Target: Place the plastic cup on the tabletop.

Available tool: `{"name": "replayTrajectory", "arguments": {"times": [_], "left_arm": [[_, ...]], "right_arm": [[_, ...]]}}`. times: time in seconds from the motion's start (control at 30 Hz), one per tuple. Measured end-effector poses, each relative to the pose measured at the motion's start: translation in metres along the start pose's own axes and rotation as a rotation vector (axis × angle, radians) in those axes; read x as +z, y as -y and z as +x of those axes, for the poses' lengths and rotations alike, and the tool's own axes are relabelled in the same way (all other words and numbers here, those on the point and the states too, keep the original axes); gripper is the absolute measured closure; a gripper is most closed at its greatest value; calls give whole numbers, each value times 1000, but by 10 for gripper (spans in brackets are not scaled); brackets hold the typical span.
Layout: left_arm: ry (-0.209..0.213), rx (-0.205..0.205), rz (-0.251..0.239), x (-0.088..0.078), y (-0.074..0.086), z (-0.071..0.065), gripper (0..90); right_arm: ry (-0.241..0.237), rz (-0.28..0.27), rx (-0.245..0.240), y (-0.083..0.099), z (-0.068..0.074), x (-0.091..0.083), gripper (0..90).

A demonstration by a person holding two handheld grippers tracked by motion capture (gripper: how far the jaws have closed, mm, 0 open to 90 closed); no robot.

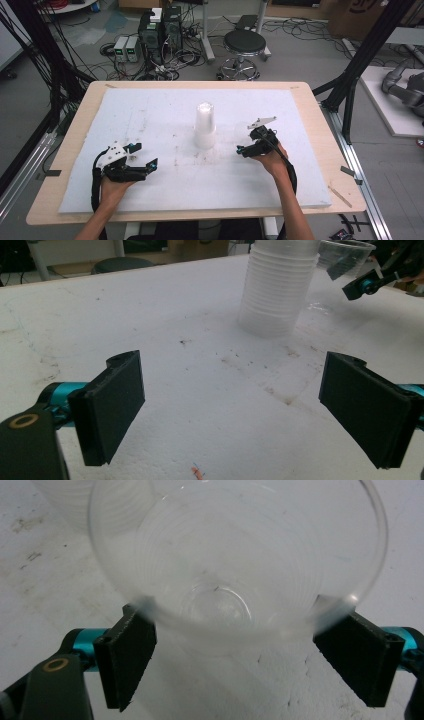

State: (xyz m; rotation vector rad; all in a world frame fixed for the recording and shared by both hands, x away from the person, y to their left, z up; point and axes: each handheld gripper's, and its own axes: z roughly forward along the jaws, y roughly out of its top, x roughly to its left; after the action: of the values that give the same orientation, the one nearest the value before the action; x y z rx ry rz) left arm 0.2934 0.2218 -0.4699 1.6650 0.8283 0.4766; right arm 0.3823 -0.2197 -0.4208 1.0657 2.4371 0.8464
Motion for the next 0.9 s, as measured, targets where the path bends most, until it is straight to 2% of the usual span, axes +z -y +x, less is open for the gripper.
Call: {"name": "replayTrajectory", "arguments": {"times": [0.07, 0.3, 0.47, 0.6, 0.73, 0.9], "left_arm": [[3, -2, -1, 0, 0, 0, 111], [3, -23, -3, 0, 0, 2, 111], [1, -22, -4, 0, 0, 2, 111], [0, -20, -4, -1, 0, 2, 111], [-8, -28, -20, -2, 1, 2, 111], [-9, -26, -22, -2, 1, 2, 112]], "right_arm": [[8, -20, 1, 6, 1, -5, 177], [13, -156, 1, 29, 11, -28, 177], [2, -275, 28, 47, 17, -39, 173], [10, -304, 34, 61, 22, -40, 164], [38, -391, 63, 75, 22, -40, 164], [60, -422, 98, 85, 19, -37, 164]]}}
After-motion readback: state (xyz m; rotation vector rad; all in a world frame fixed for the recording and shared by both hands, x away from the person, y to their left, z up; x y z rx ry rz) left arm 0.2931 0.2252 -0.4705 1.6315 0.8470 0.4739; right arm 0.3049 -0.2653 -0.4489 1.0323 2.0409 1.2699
